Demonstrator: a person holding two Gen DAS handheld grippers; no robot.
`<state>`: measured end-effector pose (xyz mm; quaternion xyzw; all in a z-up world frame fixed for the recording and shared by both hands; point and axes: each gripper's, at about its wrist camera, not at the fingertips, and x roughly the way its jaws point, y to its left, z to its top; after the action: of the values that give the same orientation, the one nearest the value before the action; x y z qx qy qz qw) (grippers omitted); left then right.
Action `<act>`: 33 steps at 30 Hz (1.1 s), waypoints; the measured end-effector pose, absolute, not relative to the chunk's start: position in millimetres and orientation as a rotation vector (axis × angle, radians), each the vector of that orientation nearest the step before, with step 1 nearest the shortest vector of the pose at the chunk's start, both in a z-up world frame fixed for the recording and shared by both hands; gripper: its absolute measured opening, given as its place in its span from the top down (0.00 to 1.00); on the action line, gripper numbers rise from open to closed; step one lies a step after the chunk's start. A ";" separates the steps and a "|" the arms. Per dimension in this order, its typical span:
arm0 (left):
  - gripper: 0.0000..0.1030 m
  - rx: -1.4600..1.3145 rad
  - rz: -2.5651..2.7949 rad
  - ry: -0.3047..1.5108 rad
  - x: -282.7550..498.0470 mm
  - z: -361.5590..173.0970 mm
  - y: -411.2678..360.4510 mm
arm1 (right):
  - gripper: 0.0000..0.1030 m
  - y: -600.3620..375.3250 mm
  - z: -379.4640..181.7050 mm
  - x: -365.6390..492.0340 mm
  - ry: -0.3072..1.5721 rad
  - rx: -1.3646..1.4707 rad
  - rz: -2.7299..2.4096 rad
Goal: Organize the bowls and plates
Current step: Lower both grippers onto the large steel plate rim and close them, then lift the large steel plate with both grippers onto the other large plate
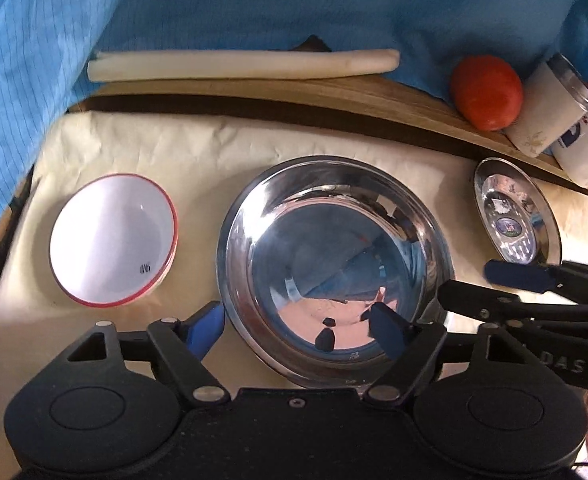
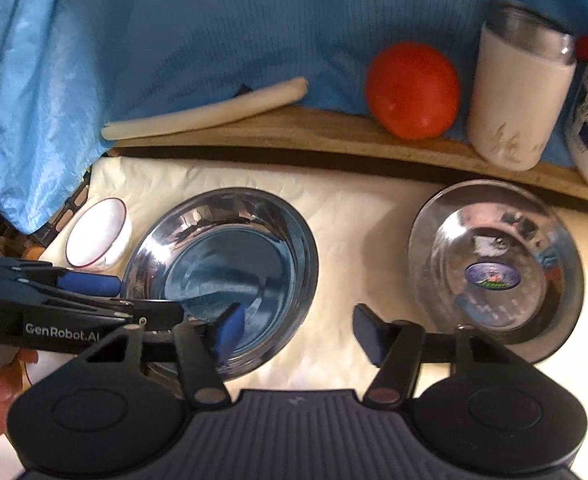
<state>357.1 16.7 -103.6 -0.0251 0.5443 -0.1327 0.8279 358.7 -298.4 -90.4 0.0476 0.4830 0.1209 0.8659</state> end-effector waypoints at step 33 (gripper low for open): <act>0.80 -0.132 -0.155 1.062 331.1 -87.3 27.5 | 0.86 -306.6 -75.9 337.2 0.902 0.126 0.264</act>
<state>331.1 27.5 -87.3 -0.0630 0.5054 -0.0739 0.8574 337.2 -306.6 -75.9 0.0606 0.4341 0.1273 0.8898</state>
